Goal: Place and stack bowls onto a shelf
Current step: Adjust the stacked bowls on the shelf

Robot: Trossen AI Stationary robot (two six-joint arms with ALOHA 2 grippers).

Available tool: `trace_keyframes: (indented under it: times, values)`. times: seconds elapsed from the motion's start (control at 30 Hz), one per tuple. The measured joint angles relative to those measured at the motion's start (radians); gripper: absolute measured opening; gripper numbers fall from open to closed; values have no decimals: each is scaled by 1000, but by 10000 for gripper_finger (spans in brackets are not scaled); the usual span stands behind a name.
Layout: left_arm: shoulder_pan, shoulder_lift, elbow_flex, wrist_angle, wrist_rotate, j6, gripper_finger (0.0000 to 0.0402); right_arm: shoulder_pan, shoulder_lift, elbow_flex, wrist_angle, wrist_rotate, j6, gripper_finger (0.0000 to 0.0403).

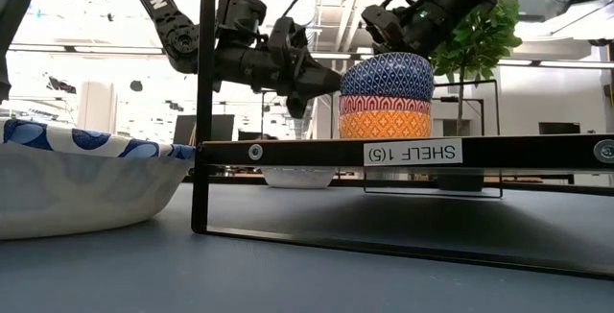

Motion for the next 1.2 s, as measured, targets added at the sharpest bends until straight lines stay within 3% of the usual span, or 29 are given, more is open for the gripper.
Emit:
trace_keyframes:
  times: [0.3,0.53,0.8,1.03,1.2]
  values:
    - [9,17,66,-63,31,43,0,0,0,0,2,1,1,30]
    - [23,104,119,-66,90,-25,0,3,1,0,-10,4,3,30]
    - [23,109,119,-63,85,-39,0,10,-12,-1,-8,7,0,30]
    - [27,111,119,-70,76,-38,0,115,-116,-1,-5,86,36,30]
    - [27,111,119,-80,64,-33,0,235,-129,0,-31,203,92,30]
